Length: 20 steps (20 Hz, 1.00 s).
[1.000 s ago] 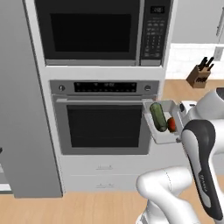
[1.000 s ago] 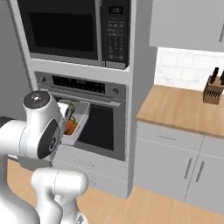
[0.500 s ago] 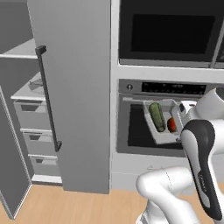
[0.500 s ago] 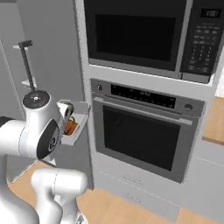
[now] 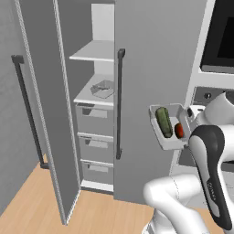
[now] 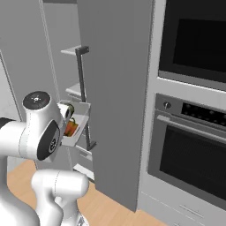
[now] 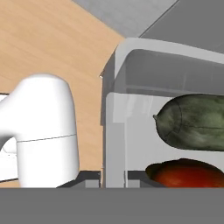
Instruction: Take the meat container that has the fish and place it on the second highest rack of the freezer. Then take the vegetable container that has the bell pepper and cucumber and place it on the highest rack of the freezer.
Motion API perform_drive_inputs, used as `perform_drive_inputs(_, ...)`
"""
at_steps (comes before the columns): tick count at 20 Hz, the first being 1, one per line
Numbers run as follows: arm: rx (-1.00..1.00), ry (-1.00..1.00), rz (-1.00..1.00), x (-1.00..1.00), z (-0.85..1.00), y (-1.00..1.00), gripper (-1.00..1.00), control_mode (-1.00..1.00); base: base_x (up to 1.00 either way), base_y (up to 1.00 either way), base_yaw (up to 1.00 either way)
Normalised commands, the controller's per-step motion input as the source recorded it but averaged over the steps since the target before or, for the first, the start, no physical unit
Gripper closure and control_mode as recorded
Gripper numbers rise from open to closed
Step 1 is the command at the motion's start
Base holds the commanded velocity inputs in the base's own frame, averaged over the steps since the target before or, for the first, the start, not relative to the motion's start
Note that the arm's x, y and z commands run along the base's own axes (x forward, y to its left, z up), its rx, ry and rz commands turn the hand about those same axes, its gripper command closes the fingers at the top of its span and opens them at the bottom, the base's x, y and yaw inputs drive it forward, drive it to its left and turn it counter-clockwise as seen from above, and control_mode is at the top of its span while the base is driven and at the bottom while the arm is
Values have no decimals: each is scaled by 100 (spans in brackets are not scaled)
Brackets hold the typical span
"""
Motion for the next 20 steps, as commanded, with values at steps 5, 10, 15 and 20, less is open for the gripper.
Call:
perform_drive_inputs(5,0,0,0,0,0,0,100,100,28,100,5)
perform_drive_inputs(10,0,0,0,0,0,0,100,100,36,48,-3)
perform_drive_inputs(15,0,0,0,0,0,0,100,100,63,0,-3)
perform_drive_inputs(20,0,0,0,0,0,0,100,100,64,11,0)
